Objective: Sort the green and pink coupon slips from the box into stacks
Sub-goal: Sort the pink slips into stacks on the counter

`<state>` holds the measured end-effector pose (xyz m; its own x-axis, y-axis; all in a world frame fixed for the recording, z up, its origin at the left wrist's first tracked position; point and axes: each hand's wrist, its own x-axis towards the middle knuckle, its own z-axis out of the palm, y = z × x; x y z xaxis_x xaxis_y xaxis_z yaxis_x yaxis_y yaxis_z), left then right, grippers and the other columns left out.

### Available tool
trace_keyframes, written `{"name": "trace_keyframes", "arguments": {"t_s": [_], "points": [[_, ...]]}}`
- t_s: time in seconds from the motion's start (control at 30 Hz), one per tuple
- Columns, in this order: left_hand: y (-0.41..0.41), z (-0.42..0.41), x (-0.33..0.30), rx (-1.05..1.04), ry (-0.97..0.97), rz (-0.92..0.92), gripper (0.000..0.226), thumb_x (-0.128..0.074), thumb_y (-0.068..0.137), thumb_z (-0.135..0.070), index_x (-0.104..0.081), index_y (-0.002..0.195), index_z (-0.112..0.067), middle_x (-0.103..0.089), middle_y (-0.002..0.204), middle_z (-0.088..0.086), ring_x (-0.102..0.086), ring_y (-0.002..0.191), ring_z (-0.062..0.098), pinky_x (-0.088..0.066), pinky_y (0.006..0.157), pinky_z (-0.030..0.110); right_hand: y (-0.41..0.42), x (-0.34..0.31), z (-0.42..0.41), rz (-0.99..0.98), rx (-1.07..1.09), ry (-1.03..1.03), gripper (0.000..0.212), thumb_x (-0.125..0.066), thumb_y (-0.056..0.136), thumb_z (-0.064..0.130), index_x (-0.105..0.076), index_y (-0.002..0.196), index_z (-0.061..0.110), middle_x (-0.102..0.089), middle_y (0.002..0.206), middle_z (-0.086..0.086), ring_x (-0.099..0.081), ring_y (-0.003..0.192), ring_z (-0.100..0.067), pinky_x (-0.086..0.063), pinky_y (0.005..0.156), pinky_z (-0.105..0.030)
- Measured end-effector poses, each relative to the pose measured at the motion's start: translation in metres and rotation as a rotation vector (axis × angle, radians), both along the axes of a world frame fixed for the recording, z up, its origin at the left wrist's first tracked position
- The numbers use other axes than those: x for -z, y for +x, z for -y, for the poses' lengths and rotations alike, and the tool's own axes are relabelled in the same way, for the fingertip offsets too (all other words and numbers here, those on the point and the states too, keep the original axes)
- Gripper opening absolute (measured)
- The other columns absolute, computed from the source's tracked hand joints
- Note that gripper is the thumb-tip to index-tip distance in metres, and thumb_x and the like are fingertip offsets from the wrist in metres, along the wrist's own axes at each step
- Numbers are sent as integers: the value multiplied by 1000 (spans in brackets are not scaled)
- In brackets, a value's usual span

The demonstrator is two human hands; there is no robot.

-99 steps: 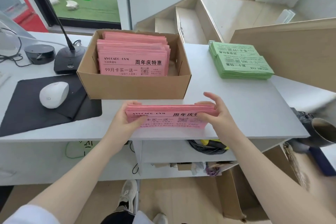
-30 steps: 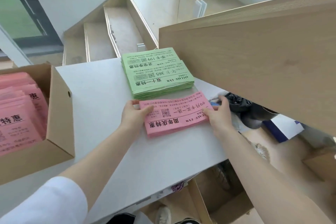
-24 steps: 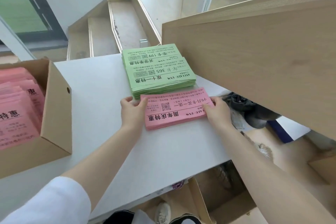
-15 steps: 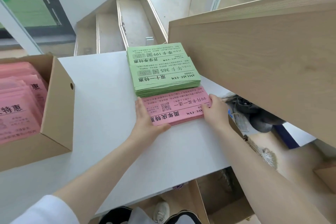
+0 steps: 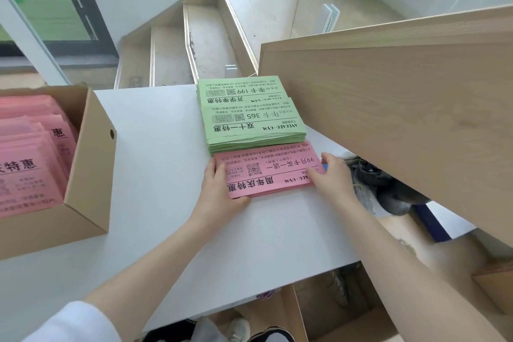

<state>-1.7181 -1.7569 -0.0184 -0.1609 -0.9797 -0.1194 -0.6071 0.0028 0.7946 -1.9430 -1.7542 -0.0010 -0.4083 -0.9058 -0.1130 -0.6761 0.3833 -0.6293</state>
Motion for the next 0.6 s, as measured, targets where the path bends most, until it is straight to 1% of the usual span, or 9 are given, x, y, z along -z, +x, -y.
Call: {"name": "trace_keyframes", "arguments": {"t_s": [0.07,0.13,0.2,0.27,0.3,0.4,0.47,0.53,0.6], "points": [[6,-2,-7,10,38,32,98,-76,73,-25,-12,147,-12,1,156,3,-3,143,14,-8,112,24,9,-5,-7,-118,26,-120,38,-55,89,16,-52,125,6,-49,130,-12,-39,120,-29,-31,98,-33],[14,-6,-19,7,20,45,92,-73,76,-28,-15,147,-16,-4,155,2,-5,143,14,-9,113,27,27,-14,-10,-156,-54,-297,26,-56,88,13,-59,114,8,-56,118,-9,-44,112,-27,-32,96,-33],[27,-11,-33,7,-70,-15,67,-68,82,-25,-35,139,-15,-26,147,-1,-24,138,14,-18,111,24,54,-26,-6,-100,-212,-391,14,-57,87,9,-64,100,10,-60,101,-3,-50,100,-22,-39,89,-33],[44,-18,-51,4,-146,-115,36,-63,86,-17,-55,120,-16,-44,130,-7,-46,119,9,-35,104,22,88,-38,0,-18,-377,-427,10,-59,86,9,-67,92,12,-58,90,4,-52,92,-20,-41,79,-27],[54,-22,-60,-2,-176,-156,26,-61,86,-13,-59,112,-19,-48,124,-9,-51,110,5,-41,97,20,106,-45,2,9,-443,-441,10,-59,86,9,-67,90,13,-58,88,5,-53,92,-20,-40,77,-25],[91,-36,-86,-56,-262,-231,23,-58,87,-7,-60,103,-24,-59,108,-12,-56,97,-2,-45,81,10,163,-63,5,37,-613,-494,10,-59,85,8,-69,87,12,-58,88,3,-52,95,-23,-40,81,-26],[120,-45,-100,-122,-274,-273,20,-56,88,-5,-63,100,-19,-63,97,-15,-60,86,-3,-43,71,6,198,-74,3,57,-722,-522,11,-59,84,10,-69,89,12,-57,89,6,-53,94,-21,-38,82,-16],[155,-54,-112,-174,-287,-335,21,-56,88,-6,-63,100,-21,-66,88,-14,-63,77,0,-43,66,7,232,-84,3,64,-815,-546,18,-55,83,13,-66,97,13,-58,89,8,-55,92,-18,-34,79,-6],[194,-59,-121,-182,-351,-328,31,-58,88,-8,-57,109,-31,-67,90,-12,-63,76,5,-48,67,13,265,-93,5,113,-866,-566,24,-53,83,13,-62,106,14,-58,83,11,-54,83,-10,-36,75,-6]]}}
